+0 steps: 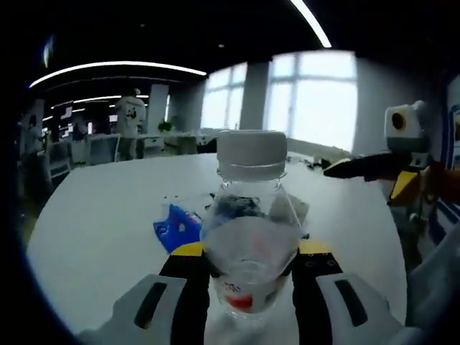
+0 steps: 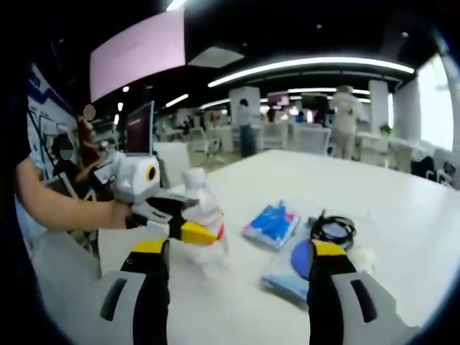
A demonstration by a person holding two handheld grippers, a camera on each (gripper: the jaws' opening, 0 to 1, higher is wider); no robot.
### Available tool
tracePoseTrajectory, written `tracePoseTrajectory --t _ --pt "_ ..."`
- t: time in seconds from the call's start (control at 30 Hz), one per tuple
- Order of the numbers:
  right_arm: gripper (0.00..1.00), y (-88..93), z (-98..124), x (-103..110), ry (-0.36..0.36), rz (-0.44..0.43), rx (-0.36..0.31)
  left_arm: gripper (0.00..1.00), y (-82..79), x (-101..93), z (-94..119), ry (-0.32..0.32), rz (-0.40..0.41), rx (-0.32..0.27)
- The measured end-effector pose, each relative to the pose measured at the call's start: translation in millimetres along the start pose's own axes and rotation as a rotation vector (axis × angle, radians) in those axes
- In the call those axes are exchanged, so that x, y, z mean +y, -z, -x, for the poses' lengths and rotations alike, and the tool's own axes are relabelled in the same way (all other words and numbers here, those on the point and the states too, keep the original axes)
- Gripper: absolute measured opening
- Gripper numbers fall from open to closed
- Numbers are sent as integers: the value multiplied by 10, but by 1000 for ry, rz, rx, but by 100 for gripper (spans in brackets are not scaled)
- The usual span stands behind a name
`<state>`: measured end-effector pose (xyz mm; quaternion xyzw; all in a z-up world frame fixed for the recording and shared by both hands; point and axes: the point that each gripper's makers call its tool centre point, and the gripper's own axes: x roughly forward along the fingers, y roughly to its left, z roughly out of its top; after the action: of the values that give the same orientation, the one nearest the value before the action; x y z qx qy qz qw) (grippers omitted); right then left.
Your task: Arrange the tabletop items into an orderly group along one side of the table until the central work area is clear of visible clutter.
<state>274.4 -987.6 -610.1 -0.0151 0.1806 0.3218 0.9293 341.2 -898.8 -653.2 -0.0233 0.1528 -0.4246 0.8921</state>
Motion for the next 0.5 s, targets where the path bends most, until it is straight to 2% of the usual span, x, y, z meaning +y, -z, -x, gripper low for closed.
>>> tracePoseTrajectory --t 0.03,0.07,0.1,0.27,0.4,0.47,0.5 --pt "76 0 1 0 1 -2 0 42 -34 46 14 -24 21 -13" --pt "76 -1 2 -1 3 -3 -1 42 -59 55 31 -18 1 -20" --pt "76 -4 6 4 3 -4 -3 42 -96 107 57 -46 -2 -32" --pt "76 4 6 18 -1 -5 0 42 -174 306 139 -121 18 -46" --pt "76 8 6 42 -6 0 3 42 -166 478 197 -202 -9 -27" --pt "76 15 5 44 -7 2 6 42 -146 636 244 -281 33 -22" --pt "76 19 5 43 -6 2 8 42 -134 661 249 -286 29 -15"
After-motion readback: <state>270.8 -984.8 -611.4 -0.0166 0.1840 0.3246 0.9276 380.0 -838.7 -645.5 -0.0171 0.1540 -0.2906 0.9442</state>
